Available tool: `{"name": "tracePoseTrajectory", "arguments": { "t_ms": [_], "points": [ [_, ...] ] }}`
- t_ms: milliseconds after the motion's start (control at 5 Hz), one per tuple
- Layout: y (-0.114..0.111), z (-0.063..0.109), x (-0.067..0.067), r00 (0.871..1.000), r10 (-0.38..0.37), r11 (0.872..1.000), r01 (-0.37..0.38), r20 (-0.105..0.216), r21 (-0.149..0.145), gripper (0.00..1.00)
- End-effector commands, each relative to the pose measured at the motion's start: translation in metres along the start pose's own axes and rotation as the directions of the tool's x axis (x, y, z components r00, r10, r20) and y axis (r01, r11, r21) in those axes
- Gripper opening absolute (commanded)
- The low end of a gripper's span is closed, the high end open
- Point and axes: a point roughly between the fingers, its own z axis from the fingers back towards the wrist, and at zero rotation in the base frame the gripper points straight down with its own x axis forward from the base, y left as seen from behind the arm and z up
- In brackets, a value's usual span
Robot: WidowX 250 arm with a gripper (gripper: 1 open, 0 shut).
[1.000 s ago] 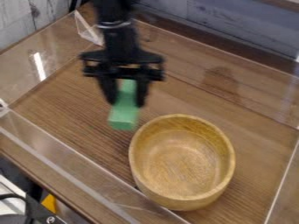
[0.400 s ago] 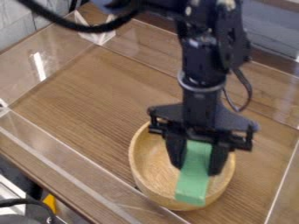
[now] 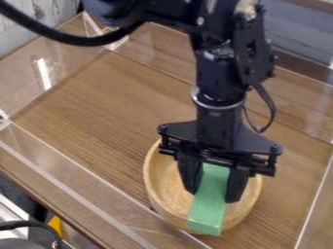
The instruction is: Put the green block in the brown bowl
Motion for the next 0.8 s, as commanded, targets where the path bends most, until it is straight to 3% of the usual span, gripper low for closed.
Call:
{"name": "tracePoseTrajectory", "arguments": {
  "t_ms": [0, 600],
  "points": [
    [0.002, 0.009, 0.004, 1.0, 0.015, 1.0, -0.014, 0.02, -0.025, 0.0],
    [0.012, 0.003, 0.014, 0.997, 0.06, 0.998, -0.059, 0.049, -0.022, 0.0]
  ]
}}
